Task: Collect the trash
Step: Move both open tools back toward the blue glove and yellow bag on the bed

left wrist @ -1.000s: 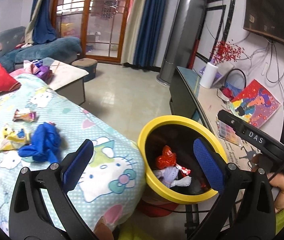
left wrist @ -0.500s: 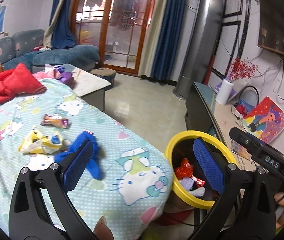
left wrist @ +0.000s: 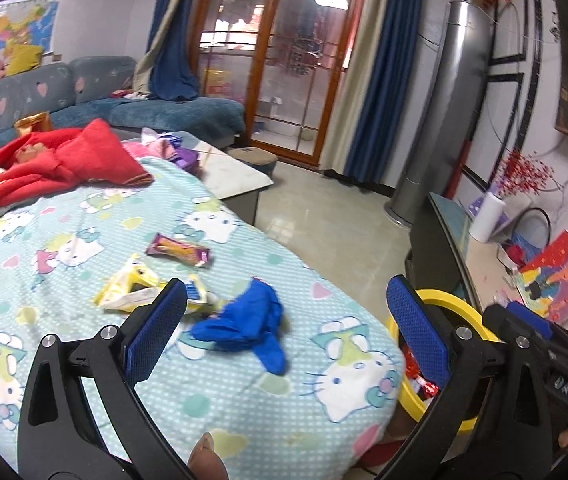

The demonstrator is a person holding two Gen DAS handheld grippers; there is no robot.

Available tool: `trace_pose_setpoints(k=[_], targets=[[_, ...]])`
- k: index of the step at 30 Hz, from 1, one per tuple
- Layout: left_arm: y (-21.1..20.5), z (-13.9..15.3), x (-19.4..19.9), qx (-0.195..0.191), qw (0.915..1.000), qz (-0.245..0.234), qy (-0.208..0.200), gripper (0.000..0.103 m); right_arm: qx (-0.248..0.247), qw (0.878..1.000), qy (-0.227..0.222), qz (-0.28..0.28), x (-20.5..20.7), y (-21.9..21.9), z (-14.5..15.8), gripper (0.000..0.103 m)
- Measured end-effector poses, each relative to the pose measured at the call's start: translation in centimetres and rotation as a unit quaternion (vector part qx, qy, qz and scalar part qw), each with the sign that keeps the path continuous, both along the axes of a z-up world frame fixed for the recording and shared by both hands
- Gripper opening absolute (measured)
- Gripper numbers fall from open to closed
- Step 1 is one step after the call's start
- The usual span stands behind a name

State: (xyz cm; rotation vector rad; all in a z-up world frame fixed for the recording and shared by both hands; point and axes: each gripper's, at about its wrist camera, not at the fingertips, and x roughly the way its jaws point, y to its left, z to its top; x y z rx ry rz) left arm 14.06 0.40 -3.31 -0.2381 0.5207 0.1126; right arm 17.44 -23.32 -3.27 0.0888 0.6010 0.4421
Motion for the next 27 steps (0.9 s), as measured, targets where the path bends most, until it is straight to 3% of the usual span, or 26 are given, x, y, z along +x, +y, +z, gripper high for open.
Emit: trace_pose_setpoints(k=[13, 24, 27], targets=[[5.3, -0.4, -0.6, -0.019, 0.9979, 0.062, -0.007, 0.092, -0.021, 0.998, 0.011, 0.063, -0.2, 5.5, -0.6, 0.073], [10.1, -2.3, -0.1, -0.047, 0.9929, 0.108, 0.016, 0.092, -0.057, 0.989, 0.053, 0.123, 0.7, 10.8, -3.4, 0.073], [11.4, -3.3, 0.2, -0.059, 0.9908, 0.118, 0.03, 0.092, -0.062, 0.986, 0.067, 0.137, 1.2, 12.1, -4.3, 0.065]])
